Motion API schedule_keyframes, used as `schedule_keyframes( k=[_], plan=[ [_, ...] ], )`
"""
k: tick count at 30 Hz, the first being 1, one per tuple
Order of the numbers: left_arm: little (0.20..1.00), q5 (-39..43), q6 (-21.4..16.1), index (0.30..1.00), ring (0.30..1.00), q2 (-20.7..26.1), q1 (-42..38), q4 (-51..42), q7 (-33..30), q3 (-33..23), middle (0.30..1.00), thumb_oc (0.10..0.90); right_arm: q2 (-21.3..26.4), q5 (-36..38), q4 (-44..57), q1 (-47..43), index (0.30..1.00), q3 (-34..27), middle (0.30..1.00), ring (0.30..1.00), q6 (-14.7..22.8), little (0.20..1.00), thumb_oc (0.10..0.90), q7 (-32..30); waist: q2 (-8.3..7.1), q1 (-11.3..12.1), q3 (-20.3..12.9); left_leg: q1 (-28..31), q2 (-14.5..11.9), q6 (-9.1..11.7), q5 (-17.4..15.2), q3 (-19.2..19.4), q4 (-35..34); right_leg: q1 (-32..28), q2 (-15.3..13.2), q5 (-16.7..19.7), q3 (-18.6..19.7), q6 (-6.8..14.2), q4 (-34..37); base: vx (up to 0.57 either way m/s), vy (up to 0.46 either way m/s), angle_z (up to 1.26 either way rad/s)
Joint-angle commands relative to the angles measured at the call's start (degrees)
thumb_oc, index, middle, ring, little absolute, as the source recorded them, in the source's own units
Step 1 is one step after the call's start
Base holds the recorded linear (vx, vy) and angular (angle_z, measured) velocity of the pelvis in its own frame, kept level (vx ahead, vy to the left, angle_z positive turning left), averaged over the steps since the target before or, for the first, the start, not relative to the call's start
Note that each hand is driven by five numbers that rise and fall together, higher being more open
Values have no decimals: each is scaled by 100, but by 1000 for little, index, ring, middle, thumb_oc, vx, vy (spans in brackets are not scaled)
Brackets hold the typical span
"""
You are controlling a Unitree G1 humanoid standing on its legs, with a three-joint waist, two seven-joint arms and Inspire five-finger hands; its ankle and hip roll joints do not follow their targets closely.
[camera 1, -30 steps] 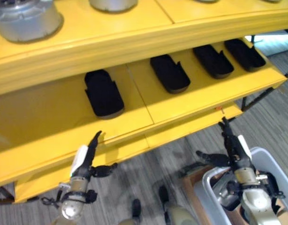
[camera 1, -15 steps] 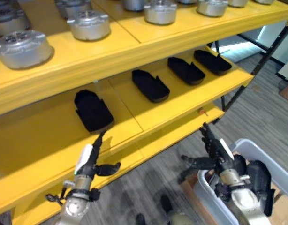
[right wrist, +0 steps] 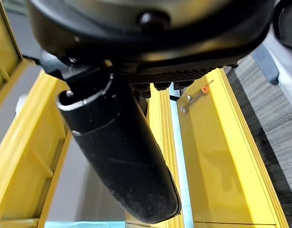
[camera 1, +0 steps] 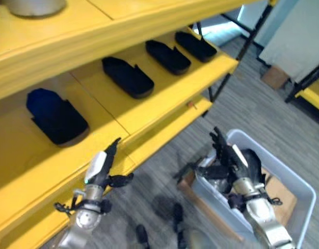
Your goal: Move parts from the plastic box to the shelf.
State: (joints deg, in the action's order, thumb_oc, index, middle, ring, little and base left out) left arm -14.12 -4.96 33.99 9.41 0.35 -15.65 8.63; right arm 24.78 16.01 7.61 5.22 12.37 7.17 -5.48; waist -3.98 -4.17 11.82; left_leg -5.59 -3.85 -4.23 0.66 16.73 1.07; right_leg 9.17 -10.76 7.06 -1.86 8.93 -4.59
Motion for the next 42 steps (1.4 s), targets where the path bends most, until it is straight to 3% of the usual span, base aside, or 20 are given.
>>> schedule_keyframes(
  k=[1,2,5,11,15,16,23,26,29,31,33,35,36,37,38,42],
  plan=[
    [1000,96,-467,1000,1000,213,-176,-737,-319,-407,1000,900,-90,45,521,-631,1000,-230,1000,1000,611,1000,900,-162,-45,68,-188,-159,92,75,-547,-583,215,245,53,-127,210,18,-330,-12,-199,-16],
    [1000,152,-469,1000,1000,160,-146,-710,-273,-402,1000,900,-102,27,512,-656,1000,-259,1000,1000,620,1000,900,-221,-94,104,-251,-130,74,132,-620,-539,291,27,-31,-93,152,42,90,29,-206,-10],
    [1000,184,-506,1000,1000,91,28,-781,-191,-433,1000,900,-31,-39,608,-485,1000,-341,1000,1000,623,1000,900,-182,-101,78,-468,-5,23,218,-547,-424,205,-84,110,-116,256,71,412,71,-247,-22],
    [1000,260,-527,1000,1000,-70,172,-861,-46,-396,1000,900,186,-113,863,-14,1000,-678,1000,1000,625,1000,900,-86,160,-187,-704,230,-231,444,-264,-168,-93,-208,362,-397,376,-56,539,45,-186,-25],
    [1000,237,-572,1000,1000,-236,94,-803,74,-205,1000,900,291,-139,954,338,1000,-941,1000,1000,680,1000,900,-42,408,-368,-735,376,-394,595,-82,-130,-245,-307,538,-579,343,-175,506,16,-190,-15],
    [1000,214,-569,1000,1000,-303,66,-746,137,-76,1000,900,309,-110,993,511,1000,-1098,1000,1000,721,1000,900,-68,547,-449,-727,408,-494,682,93,-118,-363,-312,653,-667,332,-254,461,-1,-197,-3],
    [1000,169,-611,1000,1000,-436,-191,-593,254,288,1000,900,408,-255,1156,916,1000,-1571,1000,1000,864,1000,900,-175,775,-681,-647,390,-741,853,424,-114,-524,-163,950,-928,305,-446,83,-22,-166,-2],
    [1000,110,-624,1000,1000,-462,-484,-490,243,501,1000,900,436,-324,1193,982,1000,-1677,1000,1000,953,1000,900,-279,781,-798,-560,350,-824,868,457,-189,-461,43,1125,-1046,454,-549,-228,-44,-206,-13],
    [1000,107,-656,1000,1000,-449,-569,-528,234,495,1000,900,467,-331,1190,995,1000,-1678,1000,1000,951,1000,900,-258,707,-786,-522,184,-784,816,321,-483,-35,126,1211,-1038,653,-632,-333,-2,-115,-25],
    [1000,193,-673,1000,1000,-423,-556,-575,211,457,1000,900,551,-355,1154,919,1000,-1573,1000,1000,935,1000,900,-231,577,-559,-353,-143,-366,682,189,-1491,449,100,1274,-1023,913,-708,-354,-11,-73,-62],
    [1000,209,-654,1000,1000,-320,-294,-716,179,284,1000,900,597,-359,1081,738,1000,-1432,1000,1000,881,1000,900,-171,430,-293,-244,-498,400,554,-12,-2484,540,-22,1355,-966,1288,-730,-230,35,-81,-131],
    [1000,189,-638,1000,1000,-259,-143,-753,162,241,1000,900,604,-336,1045,675,1000,-1418,1000,1000,858,1000,900,-155,397,-250,-181,-919,483,578,318,-2551,460,-114,1383,-896,1380,-717,-176,49,-13,-110],
    [1000,189,-637,1000,1000,-256,-139,-756,162,236,1000,900,602,-336,1039,668,1000,-1413,1000,1000,860,1000,900,-156,390,-259,-203,-953,496,575,328,-2553,471,-92,1370,-893,1378,-711,-167,114,92,-69],
    [1000,216,-635,1000,1000,-239,-67,-769,109,189,1000,900,600,-378,944,497,1000,-1264,1000,1000,838,1000,900,-185,392,-72,-130,-1215,956,565,469,-3423,427,-161,1554,-874,1820,-683,-260,153,124,-67],
    [1000,218,-617,1000,1000,-248,-69,-787,43,176,1000,900,560,-373,830,310,1000,-1097,1000,1000,807,1000,900,-208,385,14,-123,-1160,1157,564,493,-3969,420,-228,1706,-941,2223,-640,-376,156,168,-93],
    [1000,241,-633,1000,1000,-324,38,-783,43,108,1000,900,502,-329,760,263,1000,-1028,1000,1000,725,1000,900,-56,418,-38,-205,-878,931,579,456,-3664,259,-258,1760,-959,2583,-559,-374,75,161,-126]
  ],
)
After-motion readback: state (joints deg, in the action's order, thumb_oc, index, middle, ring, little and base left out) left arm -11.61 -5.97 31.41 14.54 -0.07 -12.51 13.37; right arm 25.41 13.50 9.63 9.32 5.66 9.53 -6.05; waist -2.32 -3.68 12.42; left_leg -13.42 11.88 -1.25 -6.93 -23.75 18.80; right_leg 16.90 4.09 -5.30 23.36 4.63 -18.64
